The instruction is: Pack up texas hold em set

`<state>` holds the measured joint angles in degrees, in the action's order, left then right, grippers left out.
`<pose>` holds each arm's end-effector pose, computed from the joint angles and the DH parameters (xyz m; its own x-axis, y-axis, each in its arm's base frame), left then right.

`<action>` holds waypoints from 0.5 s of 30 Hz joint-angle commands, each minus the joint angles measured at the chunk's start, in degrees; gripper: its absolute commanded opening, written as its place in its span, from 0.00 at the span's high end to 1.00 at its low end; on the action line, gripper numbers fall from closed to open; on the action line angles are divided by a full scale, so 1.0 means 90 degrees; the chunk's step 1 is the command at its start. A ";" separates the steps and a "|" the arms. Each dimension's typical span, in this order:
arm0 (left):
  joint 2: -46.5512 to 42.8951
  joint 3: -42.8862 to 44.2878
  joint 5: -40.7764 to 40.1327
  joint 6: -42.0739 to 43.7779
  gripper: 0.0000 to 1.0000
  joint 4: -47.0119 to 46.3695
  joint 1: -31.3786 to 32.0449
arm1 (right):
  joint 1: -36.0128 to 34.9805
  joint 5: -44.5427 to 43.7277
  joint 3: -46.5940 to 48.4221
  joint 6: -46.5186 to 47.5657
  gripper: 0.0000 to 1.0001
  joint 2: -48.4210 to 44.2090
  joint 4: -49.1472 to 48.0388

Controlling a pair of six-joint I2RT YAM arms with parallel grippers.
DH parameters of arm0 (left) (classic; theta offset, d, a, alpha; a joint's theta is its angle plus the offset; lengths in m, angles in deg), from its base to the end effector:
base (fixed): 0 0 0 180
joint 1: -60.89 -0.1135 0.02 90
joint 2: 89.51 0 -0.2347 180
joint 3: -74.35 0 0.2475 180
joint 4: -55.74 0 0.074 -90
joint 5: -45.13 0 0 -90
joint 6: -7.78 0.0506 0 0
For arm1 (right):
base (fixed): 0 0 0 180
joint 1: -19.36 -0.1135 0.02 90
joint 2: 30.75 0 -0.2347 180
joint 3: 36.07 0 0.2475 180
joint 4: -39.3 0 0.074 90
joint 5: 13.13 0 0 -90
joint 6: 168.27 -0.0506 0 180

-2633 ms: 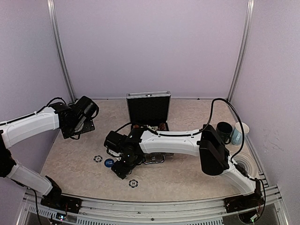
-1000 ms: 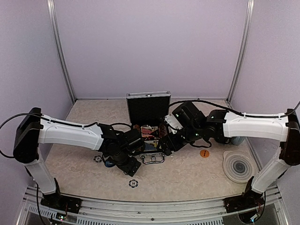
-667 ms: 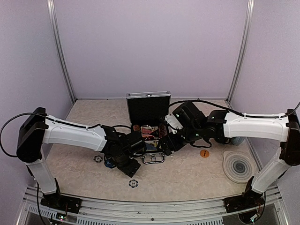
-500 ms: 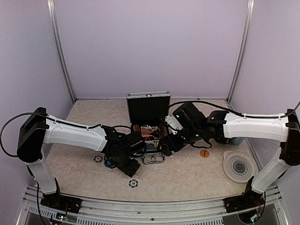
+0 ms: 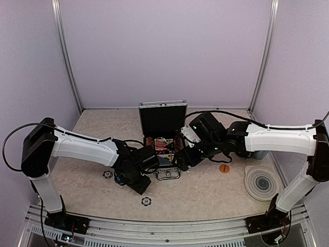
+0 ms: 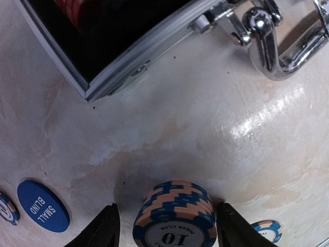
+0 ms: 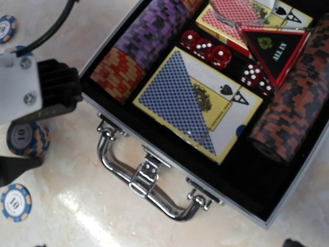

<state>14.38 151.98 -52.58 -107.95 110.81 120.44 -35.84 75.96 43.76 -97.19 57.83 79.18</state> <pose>0.1665 -0.2698 0.1091 -0.8177 0.5421 -0.1934 0.5428 0.8381 0.0540 0.1954 0.2797 0.2170 -0.6694 -0.3951 -0.6291 -0.6321 0.7478 0.2030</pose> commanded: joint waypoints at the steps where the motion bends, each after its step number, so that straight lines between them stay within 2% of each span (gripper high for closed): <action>1: 0.0095 -0.0092 0.0077 -0.0041 0.42 -0.0094 -0.0071 | 0.0037 -0.0047 0.0040 0.0061 0.01 -0.0174 -0.0082; 5: 0.0125 -0.0130 0.0104 -0.0031 0.49 -0.0097 -0.0080 | 0.0040 -0.0083 0.0078 0.0086 0.01 -0.0172 -0.0043; 10: 0.0145 -0.0166 0.0174 -0.0041 0.64 -0.0106 -0.0088 | 0.0040 -0.0125 0.0115 0.0125 0.01 -0.0174 -0.0007; 13: 0.0138 -0.0188 0.0242 -0.0031 0.75 -0.0114 -0.0085 | 0.0035 -0.0151 0.0146 0.0136 0.01 -0.0174 0.0028; 15: 0.0118 -0.0191 0.0283 -0.0021 0.88 -0.0111 -0.0084 | 0.0039 -0.0157 0.0159 0.0151 0.01 -0.0174 0.0039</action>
<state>14.43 151.65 -51.46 -108.13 109.83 120.07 -35.84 75.48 43.78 -96.55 57.83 79.22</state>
